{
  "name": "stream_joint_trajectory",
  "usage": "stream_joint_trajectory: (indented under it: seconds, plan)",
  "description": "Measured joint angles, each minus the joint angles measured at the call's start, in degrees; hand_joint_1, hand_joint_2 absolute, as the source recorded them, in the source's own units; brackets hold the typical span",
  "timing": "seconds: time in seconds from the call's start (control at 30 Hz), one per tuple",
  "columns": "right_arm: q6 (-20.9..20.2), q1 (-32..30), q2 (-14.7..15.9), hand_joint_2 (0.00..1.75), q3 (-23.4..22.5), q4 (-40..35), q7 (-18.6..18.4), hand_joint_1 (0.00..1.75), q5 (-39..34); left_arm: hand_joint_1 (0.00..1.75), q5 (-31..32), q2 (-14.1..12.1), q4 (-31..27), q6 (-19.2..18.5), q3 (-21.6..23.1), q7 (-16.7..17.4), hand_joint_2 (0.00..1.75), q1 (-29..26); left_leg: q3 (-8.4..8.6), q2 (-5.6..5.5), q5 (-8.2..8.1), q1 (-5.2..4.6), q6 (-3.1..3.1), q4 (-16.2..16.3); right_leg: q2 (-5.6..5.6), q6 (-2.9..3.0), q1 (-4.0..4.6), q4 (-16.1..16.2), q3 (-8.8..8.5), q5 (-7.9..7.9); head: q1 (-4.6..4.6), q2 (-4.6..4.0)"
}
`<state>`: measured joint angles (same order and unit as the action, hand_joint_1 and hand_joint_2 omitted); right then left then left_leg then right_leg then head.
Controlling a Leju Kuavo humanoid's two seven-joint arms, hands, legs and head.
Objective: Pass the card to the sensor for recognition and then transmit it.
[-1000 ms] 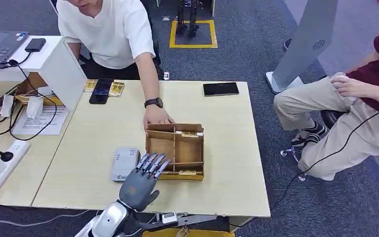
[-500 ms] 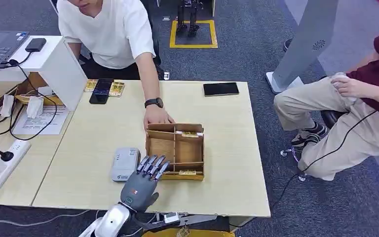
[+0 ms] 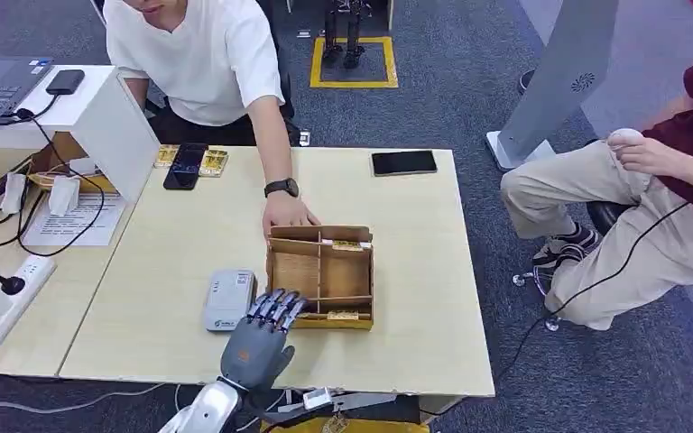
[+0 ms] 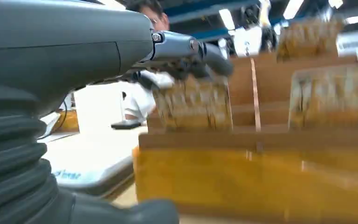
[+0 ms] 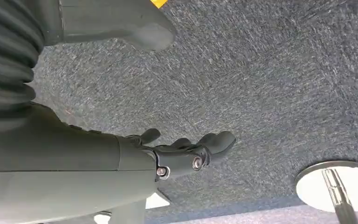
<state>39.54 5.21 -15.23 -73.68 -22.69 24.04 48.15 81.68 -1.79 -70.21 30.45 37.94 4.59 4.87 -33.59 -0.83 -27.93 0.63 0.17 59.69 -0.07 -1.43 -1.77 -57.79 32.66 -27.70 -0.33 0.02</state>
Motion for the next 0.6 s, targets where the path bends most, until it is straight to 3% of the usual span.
stream_joint_trajectory:
  seconds: [0.13,0.6]
  plan:
    - [0.0,0.0,-0.2,1.75,0.0,-0.2,0.0,0.00,0.1,1.75,-0.1,0.9,-1.0,3.5,-1.5,-0.5,1.75,-0.8,0.00,0.00,0.00,0.00,0.00,0.0,0.00,0.00,0.00,0.0,0.00,0.00,-0.02,0.00]
    - [0.0,0.0,-0.2,1.75,0.0,-0.3,0.1,0.00,0.2,1.75,-0.3,2.1,-2.3,4.6,-3.3,-1.0,1.75,-1.4,0.00,-0.01,0.00,0.00,0.00,0.0,-0.01,0.00,0.00,0.0,-0.01,0.00,-0.02,0.00]
